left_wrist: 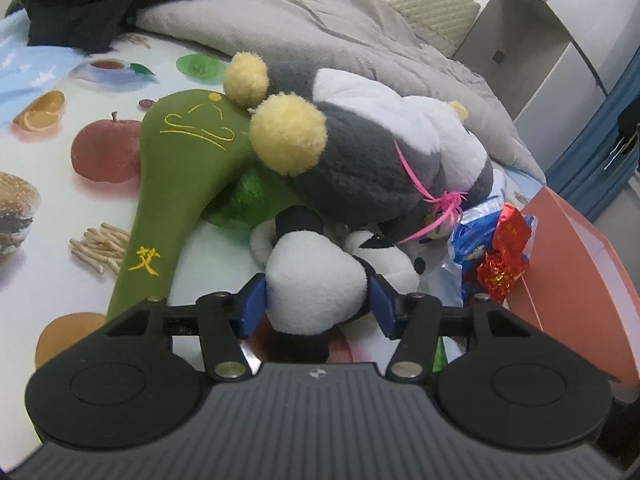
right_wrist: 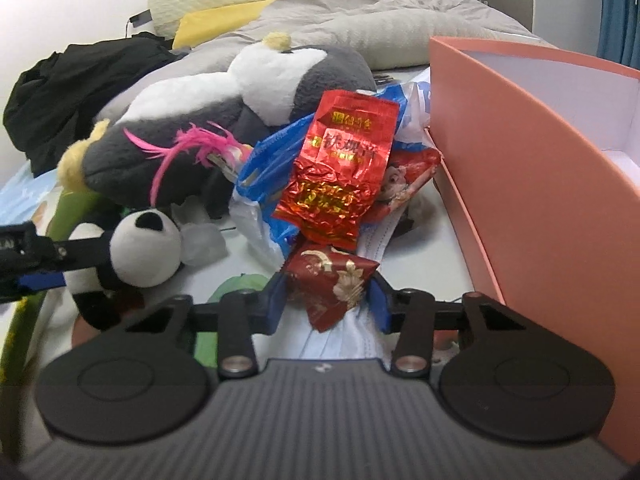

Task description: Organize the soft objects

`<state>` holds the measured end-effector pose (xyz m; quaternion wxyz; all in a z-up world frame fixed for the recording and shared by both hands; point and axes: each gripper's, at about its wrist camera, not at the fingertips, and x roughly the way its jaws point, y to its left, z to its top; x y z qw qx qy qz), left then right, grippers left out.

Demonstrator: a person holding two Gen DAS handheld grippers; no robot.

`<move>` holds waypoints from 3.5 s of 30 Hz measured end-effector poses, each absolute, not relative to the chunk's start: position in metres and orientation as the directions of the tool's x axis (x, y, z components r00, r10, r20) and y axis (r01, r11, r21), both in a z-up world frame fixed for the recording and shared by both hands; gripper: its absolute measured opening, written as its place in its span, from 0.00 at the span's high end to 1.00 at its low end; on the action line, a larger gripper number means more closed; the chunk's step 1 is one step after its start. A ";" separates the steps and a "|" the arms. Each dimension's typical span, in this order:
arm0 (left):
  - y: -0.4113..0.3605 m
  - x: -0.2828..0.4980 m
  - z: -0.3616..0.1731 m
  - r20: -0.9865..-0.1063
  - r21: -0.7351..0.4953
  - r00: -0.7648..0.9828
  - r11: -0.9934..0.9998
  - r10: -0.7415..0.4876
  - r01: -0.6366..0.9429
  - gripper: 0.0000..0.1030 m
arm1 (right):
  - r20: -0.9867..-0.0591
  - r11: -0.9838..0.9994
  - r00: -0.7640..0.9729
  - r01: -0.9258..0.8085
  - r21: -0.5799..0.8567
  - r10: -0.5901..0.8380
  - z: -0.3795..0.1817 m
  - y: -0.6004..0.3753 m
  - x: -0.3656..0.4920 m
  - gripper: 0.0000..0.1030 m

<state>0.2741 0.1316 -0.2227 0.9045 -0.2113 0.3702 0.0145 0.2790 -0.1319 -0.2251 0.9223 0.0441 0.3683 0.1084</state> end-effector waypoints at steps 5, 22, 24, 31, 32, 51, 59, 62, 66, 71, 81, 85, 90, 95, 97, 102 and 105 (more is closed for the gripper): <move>0.123 0.262 -0.218 -0.683 -0.349 0.722 0.917 -0.107 -0.193 0.42 | -0.669 0.971 0.704 -0.170 0.166 0.238 -0.217 -0.136 0.268 0.57; 0.107 0.192 -0.199 -0.694 -0.338 0.716 0.914 -0.079 -0.226 0.43 | -0.642 0.962 0.717 -0.220 0.162 0.272 -0.189 -0.149 0.224 0.73; 0.105 0.188 -0.200 -0.697 -0.339 0.712 0.913 -0.083 -0.225 0.43 | -0.651 0.957 0.703 -0.240 0.163 0.287 -0.188 -0.148 0.226 0.73; 0.101 0.186 -0.204 -0.703 -0.330 0.706 0.918 -0.083 -0.221 0.43 | -0.674 0.948 0.687 -0.314 0.063 0.272 -0.189 -0.140 0.241 0.60; 0.102 0.186 -0.204 -0.702 -0.332 0.707 0.917 -0.084 -0.220 0.43 | -0.676 0.943 0.684 -0.330 0.049 0.275 -0.189 -0.138 0.244 0.60; 0.107 0.171 -0.188 -0.686 -0.355 0.723 0.908 -0.089 -0.225 0.43 | -0.748 0.886 0.633 -0.442 -0.138 0.199 -0.197 -0.112 0.261 0.69; 0.102 0.158 -0.169 -0.681 -0.346 0.728 0.910 -0.076 -0.228 0.43 | -0.712 0.909 0.651 -0.414 -0.042 0.264 -0.164 -0.123 0.233 0.70; 0.096 0.152 -0.162 -0.684 -0.336 0.726 0.916 -0.077 -0.219 0.43 | -0.715 0.915 0.637 -0.403 0.010 0.288 -0.157 -0.129 0.221 0.70; 0.087 0.146 -0.151 -0.686 -0.329 0.722 0.923 -0.090 -0.198 0.43 | -0.718 0.919 0.625 -0.392 0.052 0.307 -0.149 -0.135 0.204 0.70; 0.075 0.140 -0.139 -0.690 -0.312 0.717 0.935 -0.102 -0.167 0.43 | -0.710 0.923 0.629 -0.377 0.078 0.317 -0.134 -0.144 0.180 0.69; 0.050 0.143 -0.108 -0.667 -0.289 0.734 0.953 -0.130 -0.094 0.43 | -0.660 0.931 0.675 -0.349 0.108 0.330 -0.097 -0.164 0.167 0.69; 0.041 0.148 -0.092 -0.646 -0.289 0.750 0.955 -0.140 -0.072 0.43 | -0.634 0.935 0.701 -0.339 0.108 0.327 -0.078 -0.172 0.168 0.69; 0.032 0.162 -0.074 -0.631 -0.283 0.761 0.958 -0.151 -0.045 0.43 | -0.597 0.945 0.745 -0.319 0.071 0.297 -0.056 -0.181 0.176 0.69; 0.021 0.178 -0.055 -0.611 -0.283 0.775 0.959 -0.161 -0.024 0.43 | -0.578 0.948 0.762 -0.308 0.076 0.294 -0.039 -0.192 0.188 0.69; 0.015 0.185 -0.046 -0.598 -0.284 0.782 0.959 -0.172 -0.006 0.43 | -0.569 0.949 0.768 -0.304 0.079 0.294 -0.031 -0.196 0.193 0.69; -0.003 0.205 -0.022 -0.566 -0.272 0.802 0.962 -0.190 0.036 0.43 | -0.548 0.953 0.785 -0.290 0.086 0.289 -0.013 -0.209 0.205 0.69; -0.017 0.215 -0.008 -0.546 -0.267 0.811 0.961 -0.211 0.071 0.42 | -0.525 0.957 0.804 -0.280 0.081 0.280 -0.001 -0.219 0.211 0.69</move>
